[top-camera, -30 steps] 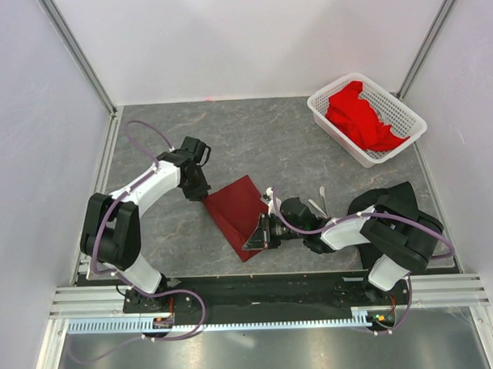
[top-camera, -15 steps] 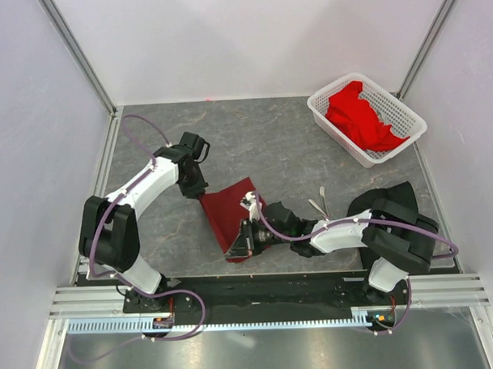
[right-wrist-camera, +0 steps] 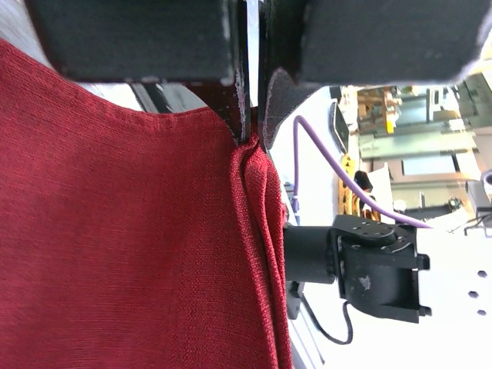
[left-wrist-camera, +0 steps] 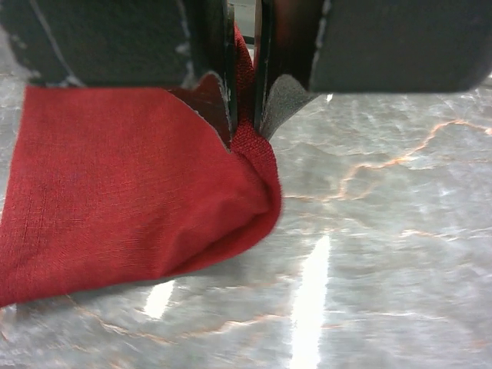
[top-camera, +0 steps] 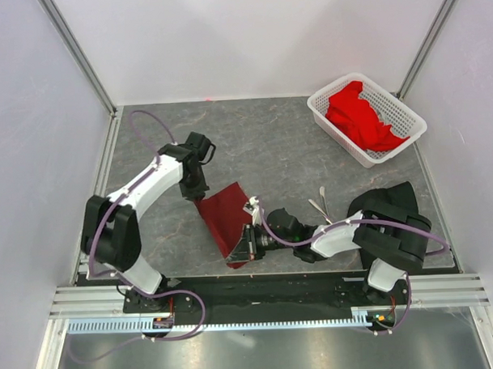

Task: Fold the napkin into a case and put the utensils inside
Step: Fold the lower triangle-folded napkin at the center of the board.

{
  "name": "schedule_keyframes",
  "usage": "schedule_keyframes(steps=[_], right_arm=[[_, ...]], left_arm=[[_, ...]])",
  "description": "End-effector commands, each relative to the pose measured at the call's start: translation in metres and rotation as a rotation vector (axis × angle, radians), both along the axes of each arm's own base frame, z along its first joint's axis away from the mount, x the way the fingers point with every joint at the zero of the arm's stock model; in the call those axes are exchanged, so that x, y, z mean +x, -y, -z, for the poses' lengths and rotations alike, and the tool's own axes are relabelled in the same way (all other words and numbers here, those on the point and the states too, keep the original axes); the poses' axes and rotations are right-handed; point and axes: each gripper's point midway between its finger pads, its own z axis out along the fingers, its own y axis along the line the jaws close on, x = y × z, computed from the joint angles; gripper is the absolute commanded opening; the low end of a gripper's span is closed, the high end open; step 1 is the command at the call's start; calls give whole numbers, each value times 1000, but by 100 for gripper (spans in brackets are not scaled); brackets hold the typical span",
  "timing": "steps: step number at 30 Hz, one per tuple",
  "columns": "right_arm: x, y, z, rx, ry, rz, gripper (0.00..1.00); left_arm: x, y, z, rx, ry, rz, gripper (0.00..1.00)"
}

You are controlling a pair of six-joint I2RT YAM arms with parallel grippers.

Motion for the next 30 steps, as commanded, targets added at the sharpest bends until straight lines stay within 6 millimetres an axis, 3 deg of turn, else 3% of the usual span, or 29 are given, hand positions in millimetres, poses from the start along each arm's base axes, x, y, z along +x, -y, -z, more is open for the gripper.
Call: schedule_keyframes(steps=[1,5,11,16,18,21,22,27,30], right_arm=[[-32,34,12,-17,-107,-109,0],[-29,57,27,-28,-161,-76,0],[-23,74,46,-63,-182,-51,0],[-21,77,59,-155,-126,-86,0],[-18,70,54,-163,-107,-87,0],[-28,50,44,-143,-92,-135,0],[-40,41,41,-137,-83,-176,0],[-71,-11,7,-17,-81,-276,0],[-74,-21,-3,51,-115,-278,0]], left_arm=[[61,15,-13,66,195,-67,2],[68,32,-5,82,188,-66,2],[73,51,12,125,149,-50,2],[67,44,8,133,151,-48,2],[61,36,5,149,142,-36,2],[52,21,-7,134,146,-18,2],[51,10,-19,121,171,-37,2],[31,-31,-34,117,177,-41,2],[25,-29,-37,96,177,-34,2]])
